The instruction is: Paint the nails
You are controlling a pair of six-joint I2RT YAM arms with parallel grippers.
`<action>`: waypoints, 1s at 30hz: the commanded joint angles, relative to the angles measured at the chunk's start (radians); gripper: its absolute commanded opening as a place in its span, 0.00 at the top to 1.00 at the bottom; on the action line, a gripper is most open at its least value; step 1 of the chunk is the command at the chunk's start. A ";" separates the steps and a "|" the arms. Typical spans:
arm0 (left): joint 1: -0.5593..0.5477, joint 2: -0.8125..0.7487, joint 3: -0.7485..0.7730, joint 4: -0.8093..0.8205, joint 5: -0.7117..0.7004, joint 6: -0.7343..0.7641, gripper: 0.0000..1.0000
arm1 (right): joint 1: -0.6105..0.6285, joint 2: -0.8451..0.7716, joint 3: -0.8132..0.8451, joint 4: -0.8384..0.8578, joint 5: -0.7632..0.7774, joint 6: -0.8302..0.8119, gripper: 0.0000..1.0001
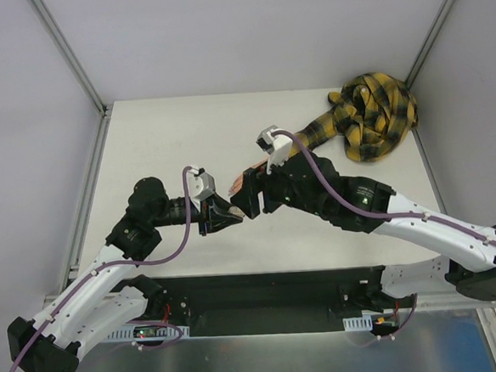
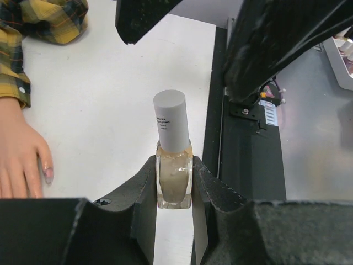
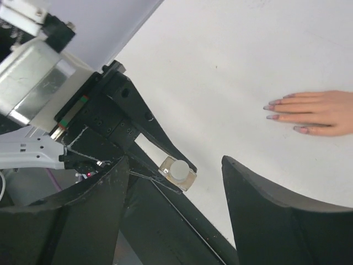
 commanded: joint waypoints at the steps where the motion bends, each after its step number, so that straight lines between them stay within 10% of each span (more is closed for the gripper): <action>1: -0.008 -0.022 0.032 0.036 -0.054 0.025 1.00 | 0.015 0.078 0.084 -0.112 0.107 0.063 0.32; 12: -0.009 -0.028 0.033 0.036 -0.022 0.025 1.00 | 0.005 0.176 0.137 -0.115 0.040 0.057 0.66; 16: -0.009 -0.017 0.041 0.038 0.125 0.020 1.00 | -0.055 0.101 -0.007 -0.002 -0.188 -0.065 1.00; 19: -0.009 0.019 0.053 0.090 0.421 -0.035 1.00 | -0.138 0.009 -0.203 0.235 -0.741 -0.289 0.99; 22: -0.013 0.053 0.030 0.266 0.544 -0.219 1.00 | -0.166 -0.057 -0.323 0.470 -0.931 -0.301 1.00; 30: -0.009 0.037 0.044 0.096 0.306 -0.056 1.00 | -0.170 -0.069 -0.290 0.448 -0.772 -0.210 0.99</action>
